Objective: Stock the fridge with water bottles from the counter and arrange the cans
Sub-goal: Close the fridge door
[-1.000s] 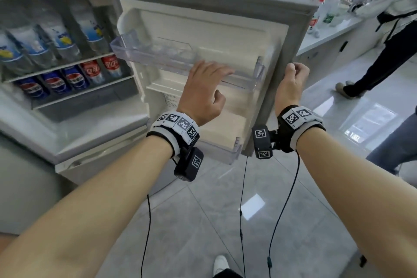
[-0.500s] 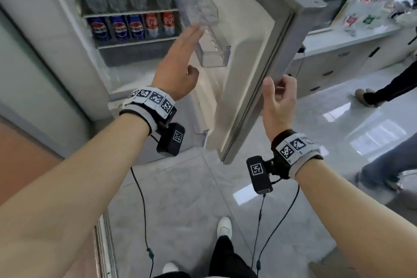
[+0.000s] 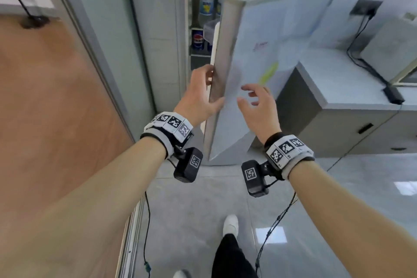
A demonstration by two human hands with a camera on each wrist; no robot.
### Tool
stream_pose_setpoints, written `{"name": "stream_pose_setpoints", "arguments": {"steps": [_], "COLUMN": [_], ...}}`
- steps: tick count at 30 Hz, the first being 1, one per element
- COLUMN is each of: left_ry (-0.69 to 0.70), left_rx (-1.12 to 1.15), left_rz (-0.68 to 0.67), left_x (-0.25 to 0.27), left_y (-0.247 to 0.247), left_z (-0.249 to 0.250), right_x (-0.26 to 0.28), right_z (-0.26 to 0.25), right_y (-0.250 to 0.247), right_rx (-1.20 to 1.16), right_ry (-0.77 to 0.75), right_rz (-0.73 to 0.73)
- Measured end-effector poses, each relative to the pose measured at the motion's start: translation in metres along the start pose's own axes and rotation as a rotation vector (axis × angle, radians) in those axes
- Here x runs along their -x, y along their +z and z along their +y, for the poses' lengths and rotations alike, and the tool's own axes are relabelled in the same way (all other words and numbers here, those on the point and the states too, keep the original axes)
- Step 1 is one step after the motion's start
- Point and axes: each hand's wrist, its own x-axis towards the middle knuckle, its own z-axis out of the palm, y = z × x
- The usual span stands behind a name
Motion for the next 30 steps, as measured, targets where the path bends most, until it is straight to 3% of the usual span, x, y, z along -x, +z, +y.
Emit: {"name": "stream_pose_setpoints", "arguments": {"steps": [10, 13, 17, 23, 30], "left_ry": [-0.276, -0.371, -0.431, -0.497, -0.514], "left_rx": [-0.03, 0.056, -0.017, -0.062, -0.037], "left_rz": [0.294, 0.455, 0.58, 0.53, 0.389], "left_x": [-0.121, -0.159, -0.201, -0.237, -0.221], "left_y": [-0.022, -0.025, -0.03, -0.029, -0.028], "left_z": [-0.069, -0.08, -0.091, -0.104, -0.103], "right_x": [-0.158, -0.195, -0.233, -0.262, -0.259], "right_z": [0.053, 0.067, 0.081, 0.096, 0.09], "right_y": [-0.007, -0.005, 0.001, 0.013, 0.023], "right_rx": [0.169, 0.22, 0.311, 0.34, 0.266], "right_ry": [-0.124, -0.227, -0.338, -0.398, -0.333], "right_rz": [-0.049, -0.133, -0.136, -0.111, -0.055]}}
